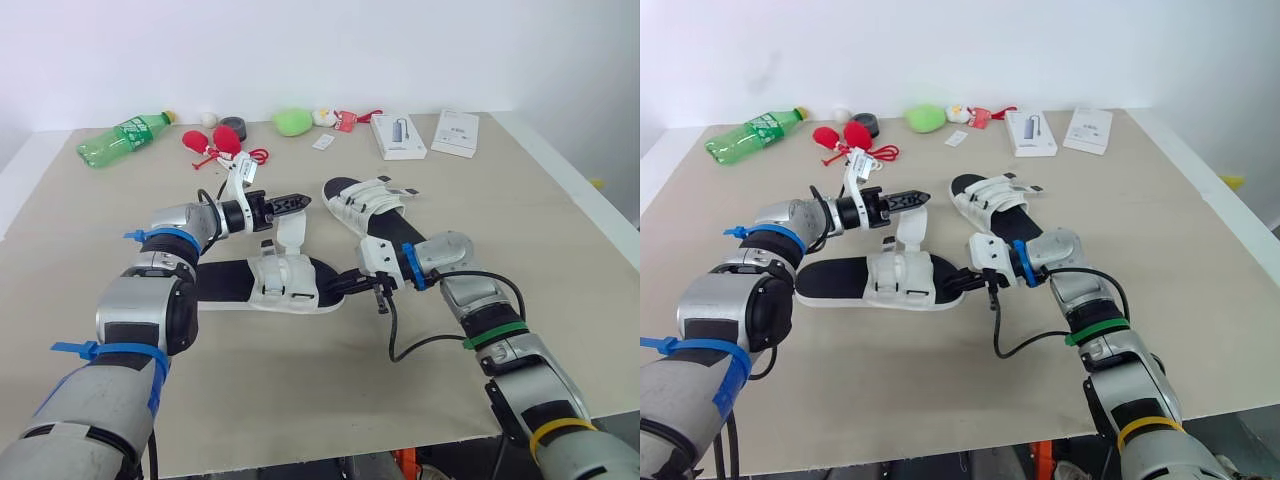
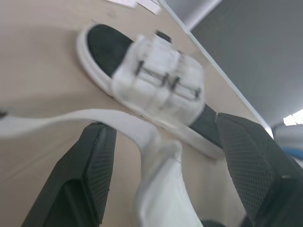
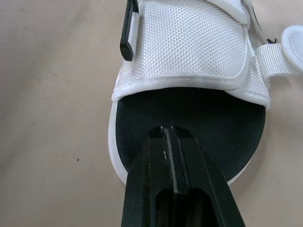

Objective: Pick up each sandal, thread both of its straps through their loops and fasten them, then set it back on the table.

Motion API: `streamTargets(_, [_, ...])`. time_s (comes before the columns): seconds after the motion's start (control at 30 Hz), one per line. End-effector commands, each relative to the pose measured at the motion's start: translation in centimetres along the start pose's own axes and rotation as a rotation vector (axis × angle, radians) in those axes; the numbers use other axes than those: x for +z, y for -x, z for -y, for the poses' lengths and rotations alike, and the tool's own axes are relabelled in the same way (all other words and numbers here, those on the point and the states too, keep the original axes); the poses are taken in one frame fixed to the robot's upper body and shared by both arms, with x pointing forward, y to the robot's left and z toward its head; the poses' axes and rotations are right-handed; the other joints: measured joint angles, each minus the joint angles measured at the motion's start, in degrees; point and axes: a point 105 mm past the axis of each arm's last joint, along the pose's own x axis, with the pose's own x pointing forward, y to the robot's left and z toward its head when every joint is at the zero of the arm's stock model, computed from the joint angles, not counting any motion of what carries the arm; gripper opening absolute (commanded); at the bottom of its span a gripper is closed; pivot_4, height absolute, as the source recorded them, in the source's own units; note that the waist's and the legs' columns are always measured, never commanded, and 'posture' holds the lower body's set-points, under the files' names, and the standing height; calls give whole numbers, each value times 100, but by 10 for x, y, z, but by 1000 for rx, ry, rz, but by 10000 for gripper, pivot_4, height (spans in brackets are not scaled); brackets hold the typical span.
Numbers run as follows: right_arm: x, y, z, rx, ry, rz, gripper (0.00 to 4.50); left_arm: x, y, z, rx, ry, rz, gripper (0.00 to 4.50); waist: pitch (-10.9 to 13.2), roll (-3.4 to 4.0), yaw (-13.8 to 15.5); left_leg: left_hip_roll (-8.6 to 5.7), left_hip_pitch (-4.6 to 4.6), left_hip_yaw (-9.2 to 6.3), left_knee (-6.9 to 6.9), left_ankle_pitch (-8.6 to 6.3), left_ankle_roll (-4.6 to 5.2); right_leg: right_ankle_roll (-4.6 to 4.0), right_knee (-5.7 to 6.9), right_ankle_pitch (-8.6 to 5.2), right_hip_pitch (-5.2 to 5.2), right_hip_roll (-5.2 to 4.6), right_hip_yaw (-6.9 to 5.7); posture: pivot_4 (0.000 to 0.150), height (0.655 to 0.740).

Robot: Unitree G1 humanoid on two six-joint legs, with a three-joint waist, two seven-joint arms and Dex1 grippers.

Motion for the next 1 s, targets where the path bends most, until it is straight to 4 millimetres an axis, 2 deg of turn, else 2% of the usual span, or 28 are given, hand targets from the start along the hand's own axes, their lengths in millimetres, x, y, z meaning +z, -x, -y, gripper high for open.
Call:
streamTargets(0.03, [1,6,2,-20,13,-14,0,27,-5,11,-1,-38,87,33693,1,-1,1,0,-1,0,0,0,0,0,0,0,0,0,0,1500,7400])
streamTargets(0.23, [0,9,2,-28,12,-19,0,33,-8,10,34,-43,133,33693,1,-1,2,-1,0,0,0,0,0,1,0,0,0,-1,0,1500,7400])
streamTargets(0.33, [0,10,2,-30,11,-22,0,30,-10,10,31,-42,112,33693,1,-1,4,-2,-1,0,0,0,0,2,0,0,0,-1,0,1500,7400])
streamTargets(0.37, [0,10,2,-31,11,-23,0,26,-11,10,29,-50,93,29837,1,-1,5,-2,-2,0,0,0,0,2,0,0,0,-2,0,1500,7400])
streamTargets(0.47, [-1,10,2,-31,10,-25,0,20,-12,11,17,-59,66,23279,1,-1,5,-3,-2,0,0,0,0,3,0,0,0,-2,0,1500,7400])
streamTargets(0.5, [-1,10,2,-31,11,-26,0,20,-12,11,14,-61,67,17956,1,-1,4,-3,-2,0,0,0,0,3,0,0,0,-2,0,1500,7400])
streamTargets(0.63, [0,9,2,-29,11,-25,0,23,-12,12,12,-84,79,1241,1,-1,2,-3,-2,0,0,0,0,3,0,0,-1,-2,0,1500,7400])
streamTargets(0.87, [1,8,3,-22,16,-23,0,34,-12,16,11,-189,94,522,1,-1,3,-3,-2,-1,0,0,0,3,0,0,0,-2,0,1500,7400])
streamTargets(1.0, [1,7,3,-21,18,-21,0,29,-15,22,-17,-460,-8,522,1,-1,4,-3,-2,-1,0,0,0,3,0,0,0,-2,0,1500,7400])
